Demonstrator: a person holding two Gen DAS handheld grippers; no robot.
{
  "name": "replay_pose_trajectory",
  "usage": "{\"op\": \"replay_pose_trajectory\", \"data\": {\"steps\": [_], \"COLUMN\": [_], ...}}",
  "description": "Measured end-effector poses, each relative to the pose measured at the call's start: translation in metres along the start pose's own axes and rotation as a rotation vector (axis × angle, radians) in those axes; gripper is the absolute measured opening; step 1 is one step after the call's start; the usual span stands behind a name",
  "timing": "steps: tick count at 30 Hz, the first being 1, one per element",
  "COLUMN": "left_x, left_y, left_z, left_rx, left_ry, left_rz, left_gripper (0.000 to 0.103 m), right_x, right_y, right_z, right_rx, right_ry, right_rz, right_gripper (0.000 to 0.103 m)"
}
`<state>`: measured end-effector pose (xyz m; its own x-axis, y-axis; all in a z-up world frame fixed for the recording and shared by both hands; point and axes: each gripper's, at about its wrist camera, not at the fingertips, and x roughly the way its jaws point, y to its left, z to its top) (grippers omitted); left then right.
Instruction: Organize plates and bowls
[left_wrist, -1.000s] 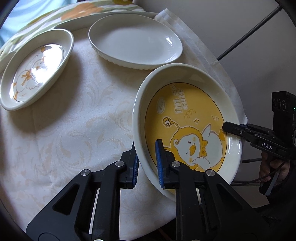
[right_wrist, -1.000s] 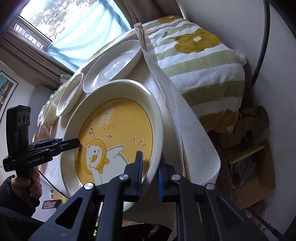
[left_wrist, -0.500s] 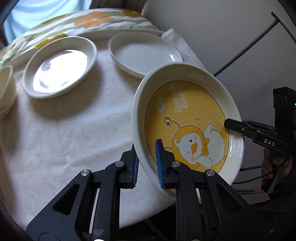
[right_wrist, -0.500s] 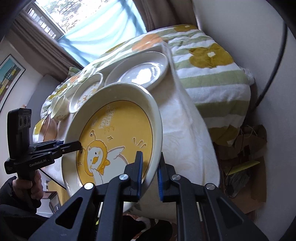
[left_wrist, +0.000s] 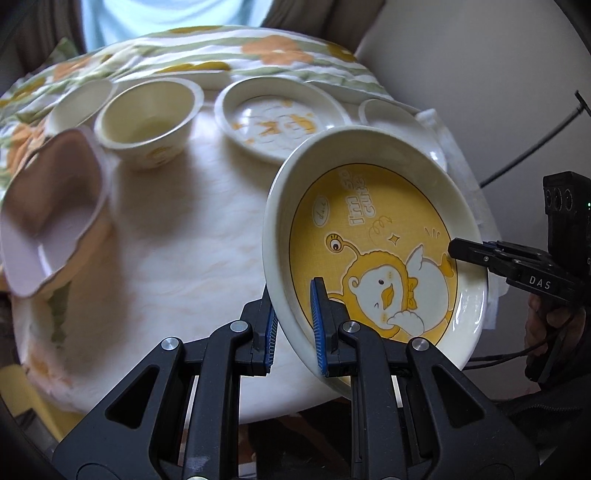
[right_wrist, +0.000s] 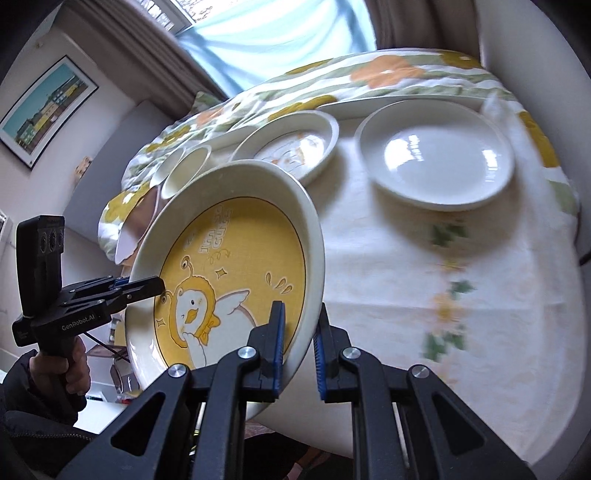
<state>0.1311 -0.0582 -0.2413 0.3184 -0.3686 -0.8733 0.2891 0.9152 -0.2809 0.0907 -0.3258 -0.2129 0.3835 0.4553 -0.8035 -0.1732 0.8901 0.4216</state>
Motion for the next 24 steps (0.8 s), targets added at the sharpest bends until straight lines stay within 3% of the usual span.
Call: {"op": "replay_pose_trajectory", "data": {"steps": [12, 24], "left_x": [0.007, 0.014], "left_y": [0.114, 0.142], "left_z": [-0.033, -0.046], "left_rx": [-0.140, -0.136], "left_ry": [0.039, 0.031], "left_rz": [0.032, 0.031], "left_gripper": [0.014, 0.014], "right_x": [0.094, 0.112], "right_y": [0.072, 0.080], "right_z": [0.004, -0.005], "right_rx": [-0.088, -0.103], "right_ry": [0.128, 0.144], "right_rz": [0.040, 0.043], "right_gripper": [0.013, 0.013]}}
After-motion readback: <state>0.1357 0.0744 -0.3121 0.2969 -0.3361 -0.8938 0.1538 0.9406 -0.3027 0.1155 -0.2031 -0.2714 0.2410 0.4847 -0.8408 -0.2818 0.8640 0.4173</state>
